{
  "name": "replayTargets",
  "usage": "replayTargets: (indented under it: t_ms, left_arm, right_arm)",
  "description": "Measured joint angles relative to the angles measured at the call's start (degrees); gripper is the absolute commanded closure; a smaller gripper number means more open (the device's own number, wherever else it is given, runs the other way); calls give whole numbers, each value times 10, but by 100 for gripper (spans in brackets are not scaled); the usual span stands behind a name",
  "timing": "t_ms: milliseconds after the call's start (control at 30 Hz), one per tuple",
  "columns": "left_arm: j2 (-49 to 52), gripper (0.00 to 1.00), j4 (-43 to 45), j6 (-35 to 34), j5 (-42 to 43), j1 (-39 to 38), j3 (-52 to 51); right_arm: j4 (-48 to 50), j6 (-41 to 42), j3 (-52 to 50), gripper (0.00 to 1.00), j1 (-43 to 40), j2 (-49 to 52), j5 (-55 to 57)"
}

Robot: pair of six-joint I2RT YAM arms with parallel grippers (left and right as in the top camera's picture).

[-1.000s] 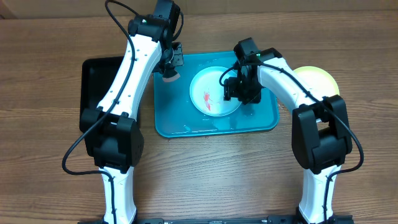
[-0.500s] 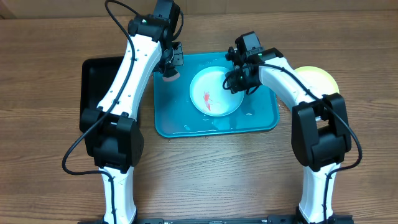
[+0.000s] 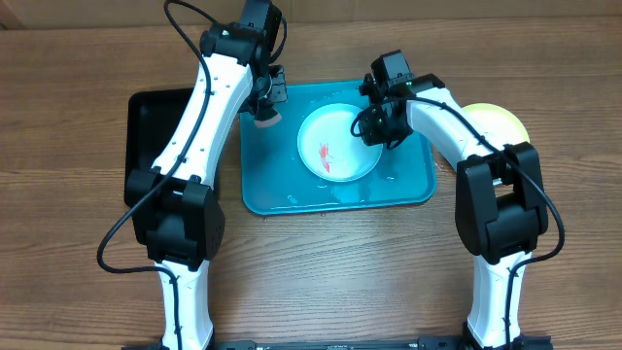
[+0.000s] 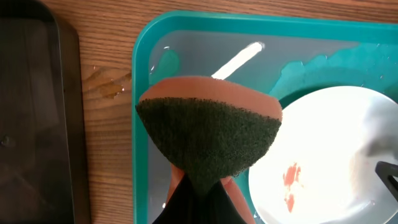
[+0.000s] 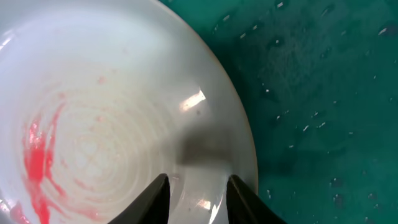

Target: Clean dirty plates on tray and stack at the side

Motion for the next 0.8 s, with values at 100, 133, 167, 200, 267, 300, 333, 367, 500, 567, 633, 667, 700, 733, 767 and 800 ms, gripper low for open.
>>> replayTargets:
  t_ms: [100,133,167,200,267,300,333,367,500,567,633,667,700,733,767,800]
  left_arm:
    - [0,96,5,0,0,0,0]
    - [0,96,6,0,0,0,0]
    - [0,96,7,0,0,0,0]
    - [0,96,8,0,0,0,0]
    - [0,96,8,0,0,0,0]
    - [0,96,8,0,0,0,0]
    - [0,96,8,0,0,0,0]
    - [0,96,8,0,0,0,0]
    - [0,96,8,0,0,0,0]
    - [0,96,8,0,0,0,0]
    - [0,96,8,0,0,0,0]
    - [0,96,8,0,0,0,0]
    - [0,96,8,0,0,0,0]
    - [0,96,8,0,0,0,0]
    - [0,96,8,0,0,0,0]
    - [0,96,8,0,0,0,0]
  right_arm:
    - [-13,5,29,56,0,0,1]
    - [-12,4,41,55,-1,0,4]
    - [-10,4,51,55,-1,-1,9]
    - [-9,4,57,55,-2,-3,14]
    - [-9,2,63,55,-4,-6,19]
    - [-9,2,63,55,-6,-7,23]
    - [-10,1,63,55,-8,-7,28]
    - [-11,1,63,55,-10,-6,33]
    - [-8,-2,63,63,-15,0,48]
    - [-7,-2,63,66,-16,10,51]
    - [-7,-2,63,66,-16,24,52]
    - [-7,-2,62,67,-16,31,51]
    - [-8,-2,62,67,-16,36,48]
    - [-9,-2,61,67,-16,41,45]
    - [-9,-2,60,68,-16,42,42]
    - [-11,-3,59,69,-16,43,37]
